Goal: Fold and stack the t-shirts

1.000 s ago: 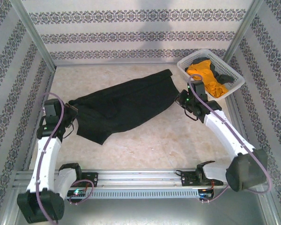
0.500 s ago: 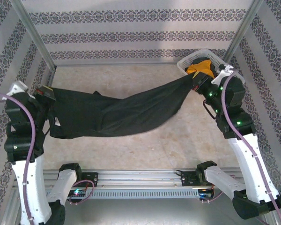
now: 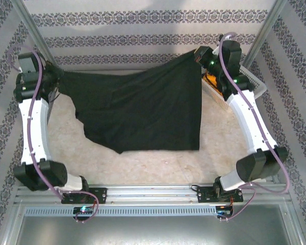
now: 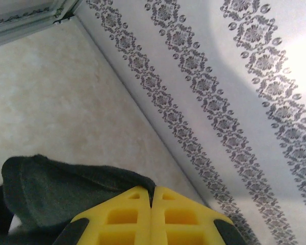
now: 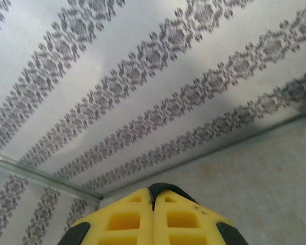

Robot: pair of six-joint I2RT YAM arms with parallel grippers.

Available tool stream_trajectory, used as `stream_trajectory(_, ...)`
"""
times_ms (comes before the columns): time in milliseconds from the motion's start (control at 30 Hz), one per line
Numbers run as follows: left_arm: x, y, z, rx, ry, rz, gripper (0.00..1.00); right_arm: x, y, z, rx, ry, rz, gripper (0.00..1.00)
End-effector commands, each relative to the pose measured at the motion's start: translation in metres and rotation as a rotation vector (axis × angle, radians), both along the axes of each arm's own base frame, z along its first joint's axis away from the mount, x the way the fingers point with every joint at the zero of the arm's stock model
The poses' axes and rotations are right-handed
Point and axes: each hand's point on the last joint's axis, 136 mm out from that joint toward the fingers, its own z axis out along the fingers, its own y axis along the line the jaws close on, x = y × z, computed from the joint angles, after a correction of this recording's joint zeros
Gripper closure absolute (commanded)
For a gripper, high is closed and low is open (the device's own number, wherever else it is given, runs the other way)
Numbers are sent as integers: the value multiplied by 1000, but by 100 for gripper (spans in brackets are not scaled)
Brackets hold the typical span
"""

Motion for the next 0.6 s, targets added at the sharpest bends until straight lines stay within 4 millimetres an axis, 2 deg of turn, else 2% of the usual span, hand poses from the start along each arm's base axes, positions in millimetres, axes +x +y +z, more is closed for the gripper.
stream_trajectory(0,5,8,107,59,-291,2,100,-4,-18,96,62,-245,-29,100)
stream_trajectory(133,5,21,162,105,-403,31,100,-2,-39,136,89,-325,-56,100)
stream_trajectory(200,-1,21,173,121,-410,40,100,-5,-45,140,94,-327,-66,100)
stream_trajectory(267,-7,22,163,126,-366,57,100,-10,-48,131,91,-296,-73,100)
stream_trajectory(367,-16,26,107,115,-218,86,100,-19,-52,80,80,-178,-96,100)
stream_trajectory(433,-23,25,49,82,-133,100,100,-27,-54,20,87,-50,-124,100)
stream_trajectory(467,-27,22,26,76,-118,100,100,-32,-55,-9,83,9,-130,100)
stream_trajectory(500,-31,18,-8,61,-83,94,98,-38,-53,-48,64,87,-137,100)
stream_trajectory(567,-40,10,-72,46,-2,60,74,-54,-56,-118,34,234,-162,99)
